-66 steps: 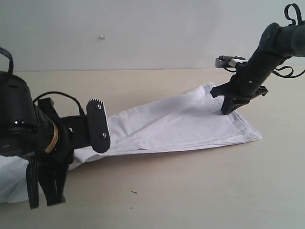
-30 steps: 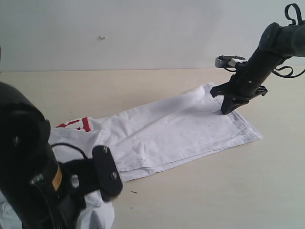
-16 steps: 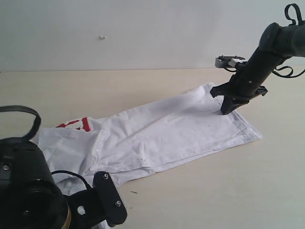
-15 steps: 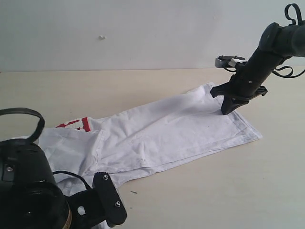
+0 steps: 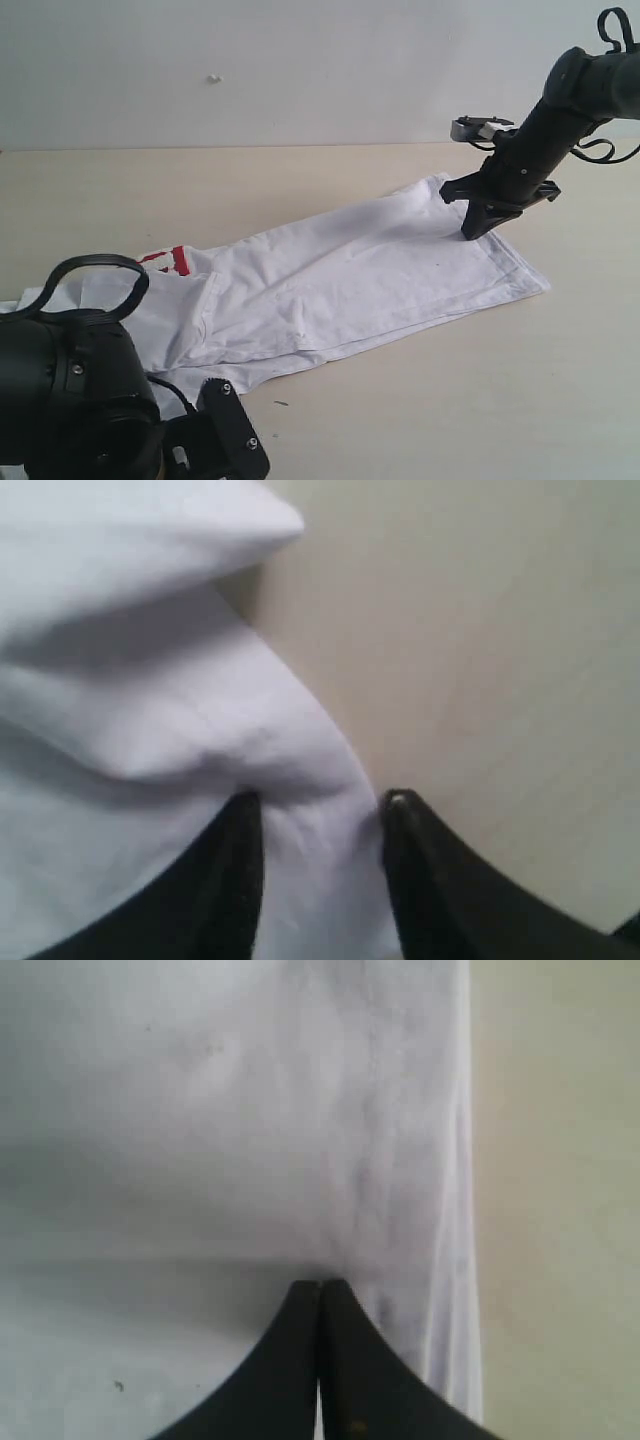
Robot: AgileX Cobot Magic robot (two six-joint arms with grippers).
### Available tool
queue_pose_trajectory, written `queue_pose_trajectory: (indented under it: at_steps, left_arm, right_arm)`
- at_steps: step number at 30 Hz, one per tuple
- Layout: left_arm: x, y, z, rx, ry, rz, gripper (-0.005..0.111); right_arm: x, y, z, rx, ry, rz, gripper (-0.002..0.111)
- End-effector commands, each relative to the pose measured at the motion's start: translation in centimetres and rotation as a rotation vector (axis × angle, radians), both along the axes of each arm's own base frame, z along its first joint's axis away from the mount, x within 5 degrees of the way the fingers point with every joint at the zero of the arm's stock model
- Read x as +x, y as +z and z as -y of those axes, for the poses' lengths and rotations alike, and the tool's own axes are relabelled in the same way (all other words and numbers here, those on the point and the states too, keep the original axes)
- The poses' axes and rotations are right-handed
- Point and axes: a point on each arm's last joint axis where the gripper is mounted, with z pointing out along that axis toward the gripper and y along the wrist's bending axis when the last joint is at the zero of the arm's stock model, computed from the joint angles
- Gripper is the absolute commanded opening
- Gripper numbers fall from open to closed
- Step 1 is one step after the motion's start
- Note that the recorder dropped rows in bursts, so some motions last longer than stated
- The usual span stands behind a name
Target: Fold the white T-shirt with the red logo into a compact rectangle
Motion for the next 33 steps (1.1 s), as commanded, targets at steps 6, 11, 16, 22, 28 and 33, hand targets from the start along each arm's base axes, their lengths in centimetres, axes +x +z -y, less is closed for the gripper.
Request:
queue_pose_trajectory:
  at_steps: [6, 11, 16, 22, 28, 33]
  left_arm:
    - [0.1, 2.6, -0.6, 0.027, -0.084, 0.042, 0.0]
    - [0.4, 5.3, -1.1, -0.036, -0.134, 0.149, 0.0]
    - [1.4, 7.6, -2.4, 0.039, -0.246, 0.302, 0.0]
    - [3.7, 9.3, -2.6, 0.117, -0.382, 0.583, 0.0]
    - [5.6, 9.7, -2.0, 0.165, -0.527, 0.759, 0.0]
    - [7.7, 8.8, -2.9, 0.143, -0.486, 0.746, 0.0]
  right_arm:
    - [0.0, -0.1, 0.1, 0.008, 0.001, 0.0, 0.0]
    - [0.0, -0.1, 0.1, 0.008, 0.001, 0.0, 0.0]
    - [0.0, -0.1, 0.1, 0.008, 0.001, 0.0, 0.0]
    - [0.1, -0.1, 0.1, 0.008, 0.0, 0.002, 0.0]
    - [0.1, -0.1, 0.1, 0.006, 0.001, 0.002, 0.0]
    - [0.1, -0.1, 0.1, 0.004, 0.015, 0.006, 0.0]
